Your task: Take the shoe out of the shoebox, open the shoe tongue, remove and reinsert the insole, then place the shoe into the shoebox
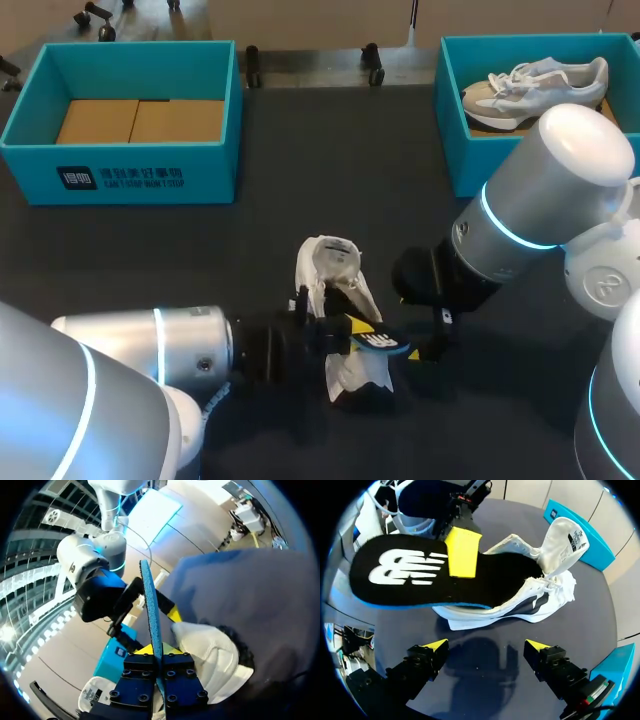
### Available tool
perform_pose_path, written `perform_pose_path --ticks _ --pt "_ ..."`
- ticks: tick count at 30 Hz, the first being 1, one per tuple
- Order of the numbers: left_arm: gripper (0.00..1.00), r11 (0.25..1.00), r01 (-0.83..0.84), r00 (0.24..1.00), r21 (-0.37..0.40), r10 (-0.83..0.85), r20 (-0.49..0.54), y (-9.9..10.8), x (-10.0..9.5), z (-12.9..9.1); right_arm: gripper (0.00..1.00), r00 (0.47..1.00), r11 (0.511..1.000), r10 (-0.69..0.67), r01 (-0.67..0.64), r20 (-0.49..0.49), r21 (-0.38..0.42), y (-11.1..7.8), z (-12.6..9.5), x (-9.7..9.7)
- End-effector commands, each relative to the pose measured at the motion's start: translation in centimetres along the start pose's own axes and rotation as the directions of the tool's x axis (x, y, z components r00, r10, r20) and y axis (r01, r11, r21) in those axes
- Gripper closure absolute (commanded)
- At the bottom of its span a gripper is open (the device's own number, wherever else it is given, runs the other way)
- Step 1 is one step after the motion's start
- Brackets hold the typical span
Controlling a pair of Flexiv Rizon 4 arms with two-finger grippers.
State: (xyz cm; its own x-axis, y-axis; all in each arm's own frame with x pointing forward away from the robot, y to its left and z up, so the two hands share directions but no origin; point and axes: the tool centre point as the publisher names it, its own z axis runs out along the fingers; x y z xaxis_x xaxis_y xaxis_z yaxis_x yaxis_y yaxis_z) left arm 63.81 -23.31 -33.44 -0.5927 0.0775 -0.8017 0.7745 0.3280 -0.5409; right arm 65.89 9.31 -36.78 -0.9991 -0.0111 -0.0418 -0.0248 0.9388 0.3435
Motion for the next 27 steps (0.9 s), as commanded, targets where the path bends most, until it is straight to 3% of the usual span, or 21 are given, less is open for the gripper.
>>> perform_pose_path --ticks 1,8,13,14,17,27 --pt "1.00 0.999 -0.028 1.000 -0.023 0.028 0.010 0.9 0.3 0.9 0.00 1.000 1.000 0.000 0.000 0.001 -0.002 -0.1 0.0 0.1" --pt "1.00 0.995 -0.072 0.997 -0.071 0.074 0.019 2.3 0.1 1.0 0.00 1.000 1.000 0.000 0.000 0.001 -0.002 -0.1 0.0 0.1" --pt "0.99 0.998 -0.032 0.999 -0.050 0.033 0.025 1.7 -0.2 0.5 0.00 1.000 1.000 0.000 0.000 0.001 -0.002 -0.1 0.0 0.1" --pt "0.71 0.999 -0.007 1.000 -0.035 0.008 0.025 1.5 -0.3 0.3 0.00 1.000 1.000 0.000 0.000 0.001 -0.002 -0.1 0.0 0.1" --pt "0.64 0.999 0.029 0.999 -0.012 -0.029 0.028 1.0 -0.4 -0.1 0.00 1.000 1.000 0.000 0.000 0.001 -0.002 -0.1 0.0 0.1" --pt "0.66 0.994 0.106 0.994 0.037 -0.107 0.032 -1.3 -1.2 -0.7 0.00 1.000 1.000 0.000 0.000 0.001 -0.002 -0.1 0.0 0.1"
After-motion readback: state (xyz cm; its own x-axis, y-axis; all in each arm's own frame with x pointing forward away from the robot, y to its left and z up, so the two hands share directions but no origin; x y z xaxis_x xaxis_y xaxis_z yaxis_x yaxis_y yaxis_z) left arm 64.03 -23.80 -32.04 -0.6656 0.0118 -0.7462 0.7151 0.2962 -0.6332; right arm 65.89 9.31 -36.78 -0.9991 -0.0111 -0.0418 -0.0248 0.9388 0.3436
